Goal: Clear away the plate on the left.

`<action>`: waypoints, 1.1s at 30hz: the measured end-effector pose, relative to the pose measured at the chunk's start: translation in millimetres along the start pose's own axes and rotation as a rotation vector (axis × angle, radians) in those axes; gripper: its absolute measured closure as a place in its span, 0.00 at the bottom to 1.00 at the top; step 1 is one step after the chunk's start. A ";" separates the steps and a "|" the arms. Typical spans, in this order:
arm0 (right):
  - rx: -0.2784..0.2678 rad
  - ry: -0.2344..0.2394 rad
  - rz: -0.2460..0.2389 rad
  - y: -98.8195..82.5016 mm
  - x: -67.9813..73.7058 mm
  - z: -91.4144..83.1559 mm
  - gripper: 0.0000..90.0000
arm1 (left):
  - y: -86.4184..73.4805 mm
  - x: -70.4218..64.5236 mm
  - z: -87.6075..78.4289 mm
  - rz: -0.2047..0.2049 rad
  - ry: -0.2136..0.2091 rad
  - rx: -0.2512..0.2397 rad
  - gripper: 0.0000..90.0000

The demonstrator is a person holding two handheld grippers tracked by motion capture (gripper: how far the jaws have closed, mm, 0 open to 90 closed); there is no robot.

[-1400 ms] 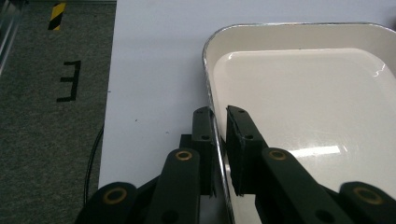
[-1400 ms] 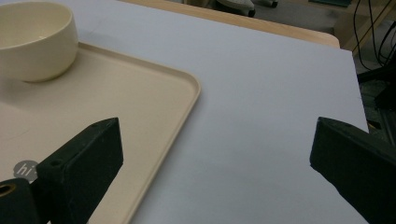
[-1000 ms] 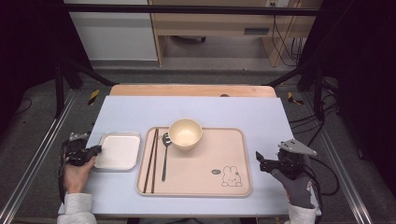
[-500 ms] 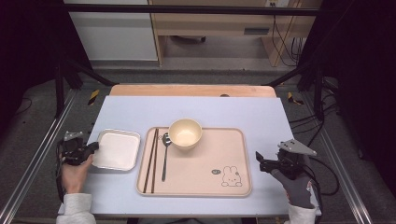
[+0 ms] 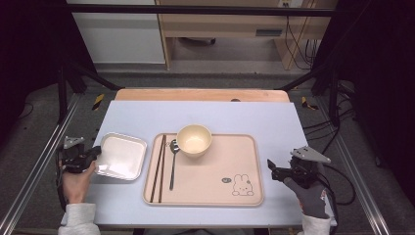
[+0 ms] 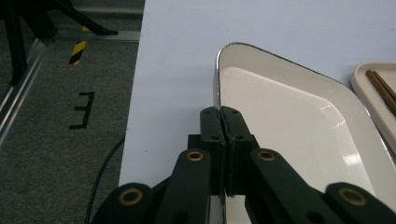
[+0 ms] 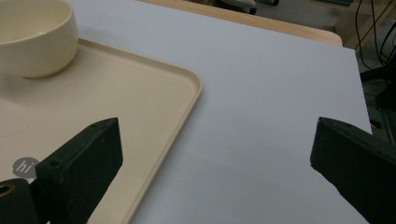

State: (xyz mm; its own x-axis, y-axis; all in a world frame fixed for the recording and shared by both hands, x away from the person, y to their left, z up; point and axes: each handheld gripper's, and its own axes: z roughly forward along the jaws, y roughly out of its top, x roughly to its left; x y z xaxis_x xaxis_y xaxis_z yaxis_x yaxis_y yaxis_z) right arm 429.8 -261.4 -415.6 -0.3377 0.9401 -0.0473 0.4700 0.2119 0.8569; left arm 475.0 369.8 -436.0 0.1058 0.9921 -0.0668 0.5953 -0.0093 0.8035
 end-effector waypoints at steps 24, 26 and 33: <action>-0.004 0.001 -0.001 0.1 -0.3 -0.6 0.03 | 14.0 -10.4 -34.1 0.018 -0.034 -0.127 0.99; -0.004 0.001 -0.001 0.1 -0.1 -0.4 0.03 | 15.2 -12.4 -36.3 0.017 -0.041 -0.138 0.99; -0.002 0.002 -0.003 0.0 0.2 -0.2 0.03 | 18.9 -19.8 -43.0 0.029 -0.063 -0.163 0.99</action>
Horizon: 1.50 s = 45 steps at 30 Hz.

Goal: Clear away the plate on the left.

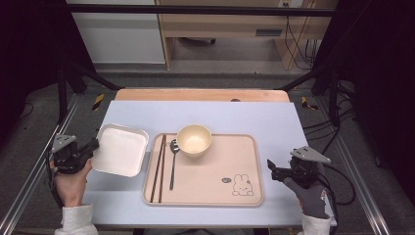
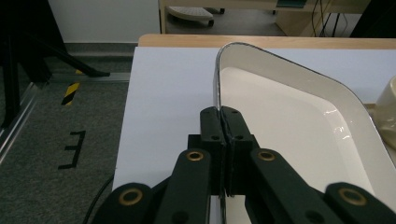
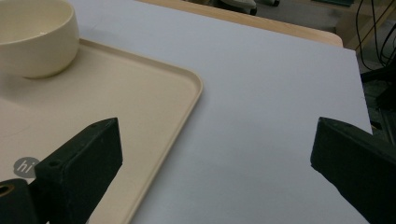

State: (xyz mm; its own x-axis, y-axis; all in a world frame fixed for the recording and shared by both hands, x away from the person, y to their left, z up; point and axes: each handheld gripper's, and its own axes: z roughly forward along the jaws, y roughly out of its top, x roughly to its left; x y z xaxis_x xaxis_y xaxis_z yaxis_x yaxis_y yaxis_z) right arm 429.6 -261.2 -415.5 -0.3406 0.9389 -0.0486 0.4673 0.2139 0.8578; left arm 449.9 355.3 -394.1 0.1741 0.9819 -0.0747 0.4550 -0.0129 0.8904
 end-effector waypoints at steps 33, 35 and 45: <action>0.002 -0.002 -0.005 -0.2 -0.4 0.3 0.03 | 15.8 -65.7 -7.0 0.133 -0.153 -0.049 0.99; 0.002 -0.001 -0.002 -0.1 -0.1 0.2 0.03 | 16.2 -70.3 -6.7 0.144 -0.164 -0.048 0.99; 0.001 0.001 -0.002 0.0 -0.3 -0.4 0.03 | 22.1 -88.8 -11.3 0.174 -0.203 -0.065 0.99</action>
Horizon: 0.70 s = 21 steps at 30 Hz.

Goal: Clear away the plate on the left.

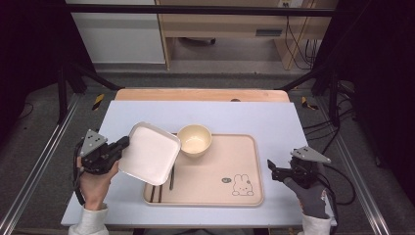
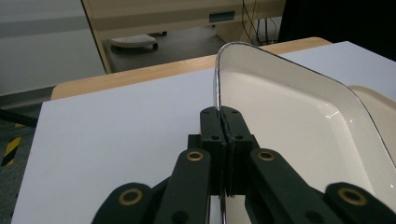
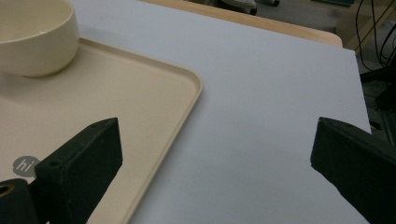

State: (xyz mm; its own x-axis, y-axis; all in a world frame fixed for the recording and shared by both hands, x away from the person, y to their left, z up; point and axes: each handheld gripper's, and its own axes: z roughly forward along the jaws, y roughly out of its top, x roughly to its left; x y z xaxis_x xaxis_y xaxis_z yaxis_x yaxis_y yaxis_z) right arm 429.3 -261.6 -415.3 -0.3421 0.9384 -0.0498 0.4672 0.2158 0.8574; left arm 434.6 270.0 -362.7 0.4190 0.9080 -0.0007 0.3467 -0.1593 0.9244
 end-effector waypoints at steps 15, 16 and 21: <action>0.000 0.000 0.000 0.1 0.2 -0.4 0.03 | 17.9 -35.4 17.4 0.048 -0.071 -0.020 0.99; -0.001 0.000 0.001 0.1 0.1 -0.6 0.03 | 18.6 -38.5 19.3 0.055 -0.075 -0.017 0.99; -0.003 -0.002 0.001 0.1 -0.1 -0.9 0.03 | 21.0 -52.2 29.4 0.063 -0.109 -0.015 0.99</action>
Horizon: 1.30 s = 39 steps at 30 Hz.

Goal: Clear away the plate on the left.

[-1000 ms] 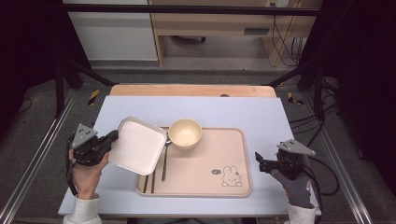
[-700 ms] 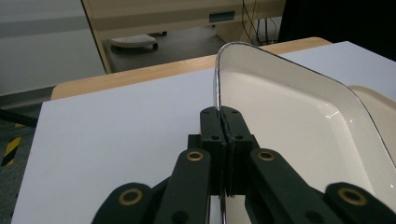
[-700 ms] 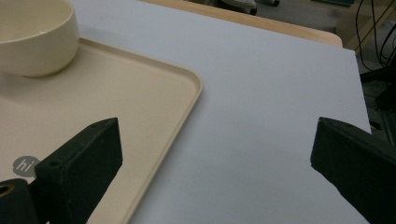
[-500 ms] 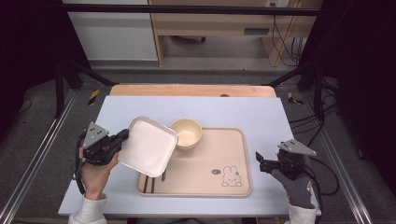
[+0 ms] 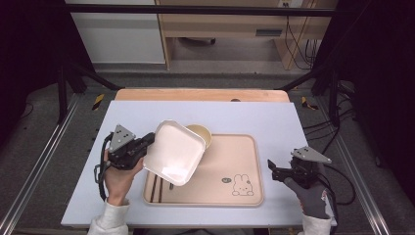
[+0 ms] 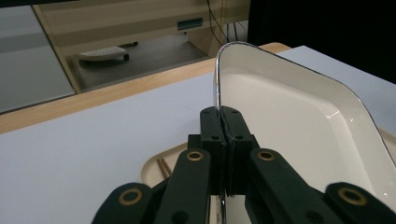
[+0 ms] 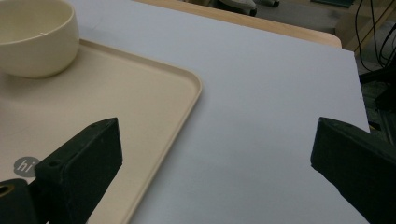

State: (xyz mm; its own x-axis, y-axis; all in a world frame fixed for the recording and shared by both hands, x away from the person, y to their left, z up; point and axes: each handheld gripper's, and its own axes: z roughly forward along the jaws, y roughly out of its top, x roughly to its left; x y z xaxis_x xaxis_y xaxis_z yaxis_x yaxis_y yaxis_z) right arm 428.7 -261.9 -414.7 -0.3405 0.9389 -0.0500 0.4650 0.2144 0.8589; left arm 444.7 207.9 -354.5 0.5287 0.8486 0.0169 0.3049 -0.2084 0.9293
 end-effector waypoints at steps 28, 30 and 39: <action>-0.004 0.001 -0.001 0.0 -0.5 -0.4 0.03 | 5.8 -59.7 51.1 0.080 -0.098 0.054 0.99; -0.003 0.002 -0.002 0.0 -0.3 -0.2 0.03 | 5.6 -62.1 54.0 0.085 -0.102 0.060 0.99; 0.000 0.006 0.001 0.0 0.2 0.3 0.02 | 4.7 -74.8 67.0 0.101 -0.118 0.079 0.99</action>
State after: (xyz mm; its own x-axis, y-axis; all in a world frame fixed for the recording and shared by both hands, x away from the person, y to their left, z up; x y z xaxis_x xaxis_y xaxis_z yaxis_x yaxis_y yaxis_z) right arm 428.8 -261.6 -414.9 -0.3453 0.9373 -0.0463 0.4655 0.2139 0.8588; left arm 459.7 110.9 -376.0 0.6477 0.7594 0.0613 0.3038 -0.3313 0.8933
